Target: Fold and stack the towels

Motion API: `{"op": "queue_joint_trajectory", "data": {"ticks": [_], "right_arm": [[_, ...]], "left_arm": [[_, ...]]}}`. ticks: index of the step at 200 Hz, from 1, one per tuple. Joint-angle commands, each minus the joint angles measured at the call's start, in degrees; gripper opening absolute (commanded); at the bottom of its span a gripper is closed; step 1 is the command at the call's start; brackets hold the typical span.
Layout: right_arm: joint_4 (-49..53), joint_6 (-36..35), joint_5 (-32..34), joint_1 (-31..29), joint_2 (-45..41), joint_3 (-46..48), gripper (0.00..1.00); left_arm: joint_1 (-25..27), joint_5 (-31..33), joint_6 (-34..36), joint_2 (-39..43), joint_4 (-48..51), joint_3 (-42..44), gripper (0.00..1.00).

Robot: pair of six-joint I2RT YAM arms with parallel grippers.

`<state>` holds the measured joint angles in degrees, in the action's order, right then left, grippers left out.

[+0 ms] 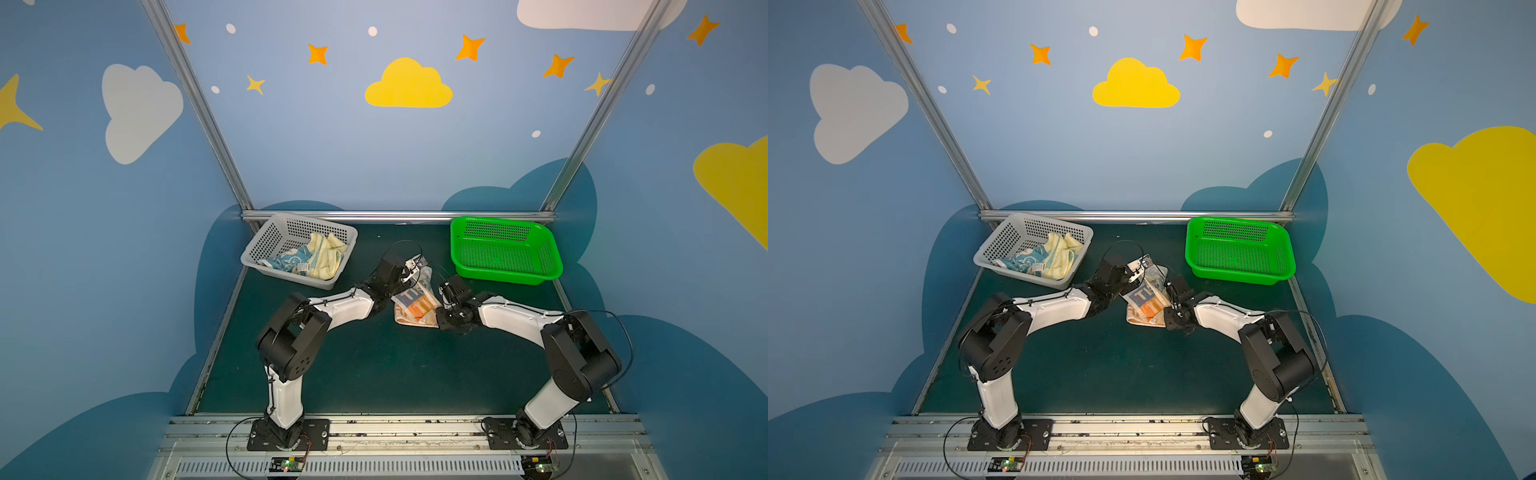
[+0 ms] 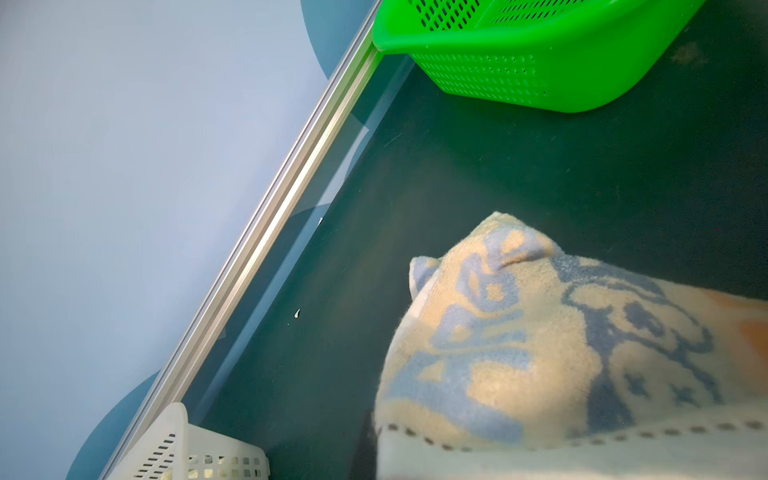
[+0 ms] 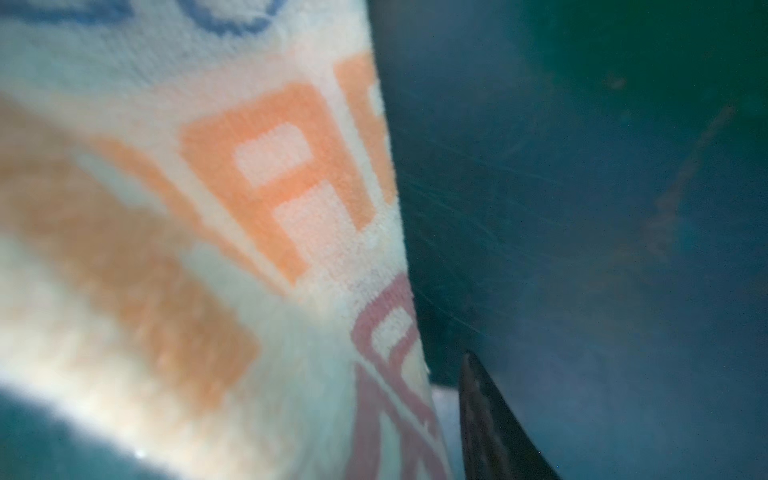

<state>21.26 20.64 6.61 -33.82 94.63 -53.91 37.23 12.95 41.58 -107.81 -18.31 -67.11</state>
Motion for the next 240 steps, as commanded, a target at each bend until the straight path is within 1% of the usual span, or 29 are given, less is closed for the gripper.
{"op": "queue_joint_trajectory", "data": {"ticks": [1,36,65,84,114,134,171,240], "right_arm": [[4.3,0.4,4.1,1.0,-2.4,-2.6,0.44],[5.4,-0.3,5.0,3.4,-2.1,-4.4,0.45],[4.8,-1.9,4.4,5.0,-1.8,-5.3,0.44],[3.0,-4.2,1.7,5.7,-1.6,-5.2,0.44],[-1.6,-9.3,-4.4,5.9,-2.1,-3.5,0.43],[-3.5,-11.1,-6.3,6.2,-2.0,-2.7,0.42],[-3.8,-11.8,-6.2,6.9,-0.7,-3.1,0.41],[-4.6,-10.0,-7.9,8.7,2.8,-3.4,0.39]], "left_arm": [[-0.1,-0.3,0.9,-1.0,1.5,-1.8,0.03],[0.3,-0.6,1.7,-1.3,2.4,-2.6,0.03],[0.5,-0.8,2.1,-1.3,2.6,-2.8,0.03],[0.7,-0.9,2.4,-1.4,2.6,-2.7,0.03],[0.9,-0.9,3.1,-1.7,2.4,-2.7,0.03],[1.0,-0.8,3.6,-1.8,2.5,-2.7,0.03],[1.0,-0.6,4.0,-1.5,2.4,-2.5,0.03],[1.0,-0.2,4.4,-1.4,2.7,-2.5,0.03]]}}
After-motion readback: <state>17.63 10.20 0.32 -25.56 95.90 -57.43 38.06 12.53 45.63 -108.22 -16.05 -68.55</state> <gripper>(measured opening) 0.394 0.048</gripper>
